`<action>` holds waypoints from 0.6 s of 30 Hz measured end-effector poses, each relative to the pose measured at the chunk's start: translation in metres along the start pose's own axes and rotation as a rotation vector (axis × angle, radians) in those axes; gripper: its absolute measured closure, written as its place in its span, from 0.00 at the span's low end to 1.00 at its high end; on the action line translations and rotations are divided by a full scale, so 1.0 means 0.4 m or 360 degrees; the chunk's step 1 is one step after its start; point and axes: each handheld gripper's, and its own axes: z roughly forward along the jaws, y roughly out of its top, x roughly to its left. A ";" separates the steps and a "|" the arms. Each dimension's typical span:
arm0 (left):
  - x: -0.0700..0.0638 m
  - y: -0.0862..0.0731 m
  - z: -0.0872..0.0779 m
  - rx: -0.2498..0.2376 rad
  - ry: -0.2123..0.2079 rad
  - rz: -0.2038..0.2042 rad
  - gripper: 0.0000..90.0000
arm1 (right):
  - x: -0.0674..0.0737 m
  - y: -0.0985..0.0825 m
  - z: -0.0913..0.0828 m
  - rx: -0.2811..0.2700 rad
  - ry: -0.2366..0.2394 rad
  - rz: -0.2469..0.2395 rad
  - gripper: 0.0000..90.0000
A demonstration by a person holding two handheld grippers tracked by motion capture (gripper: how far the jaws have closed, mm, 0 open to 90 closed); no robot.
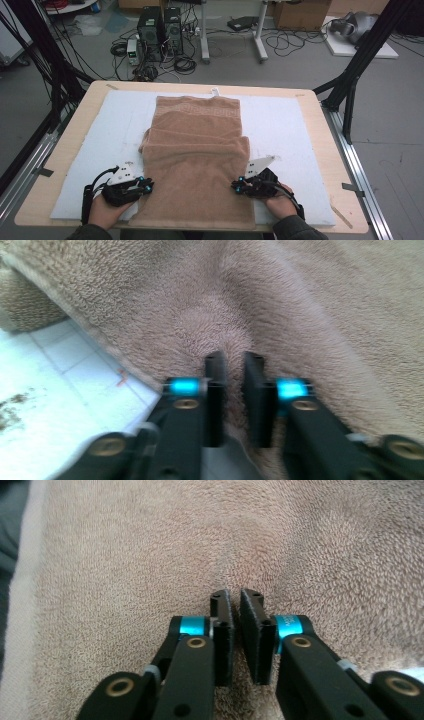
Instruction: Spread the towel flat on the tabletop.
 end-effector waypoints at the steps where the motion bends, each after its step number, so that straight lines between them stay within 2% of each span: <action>1: -0.007 0.000 -0.002 -0.0002 0.0016 0.0008 0.95 | 0.001 0.000 -0.001 0.0000 0.0007 0.0005 0.95; 2: -0.010 0.000 -0.006 -0.0003 0.0016 0.0008 0.95 | 0.003 0.000 -0.002 -0.0006 0.0035 0.0026 0.95; 5: -0.024 -0.006 -0.031 -0.0011 0.0002 0.0012 0.95 | 0.019 0.000 -0.014 -0.0024 0.0046 0.0006 0.95; 7: -0.037 -0.012 -0.057 -0.0025 0.0004 0.0004 0.95 | 0.037 0.000 -0.031 -0.0075 0.0063 0.0007 0.95; 10: -0.063 -0.023 -0.102 -0.0030 0.0001 0.0020 0.95 | 0.075 0.002 -0.058 -0.0110 0.0088 -0.0017 0.95; 13: -0.094 -0.031 -0.147 -0.0054 -0.0068 0.0018 0.95 | 0.125 0.005 -0.084 -0.0148 0.0163 -0.0060 0.94; 14: -0.102 -0.031 -0.157 -0.0073 -0.0066 0.0020 0.92 | 0.137 0.006 -0.094 -0.0193 0.0199 -0.0077 0.90; 15: -0.105 -0.029 -0.161 -0.0081 -0.0057 0.0021 0.85 | 0.144 0.007 -0.104 -0.0246 0.0202 -0.0061 0.85; 16: -0.106 -0.023 -0.160 -0.0091 -0.0063 0.0015 0.80 | 0.145 0.009 -0.110 -0.0291 0.0194 -0.0041 0.84; 17: -0.101 -0.016 -0.155 -0.0088 -0.0053 0.0036 0.77 | 0.138 0.010 -0.116 -0.0311 0.0164 -0.0029 0.81; 18: -0.093 -0.010 -0.146 -0.0082 -0.0037 0.0041 0.73 | 0.128 0.013 -0.114 -0.0273 0.0083 -0.0026 0.77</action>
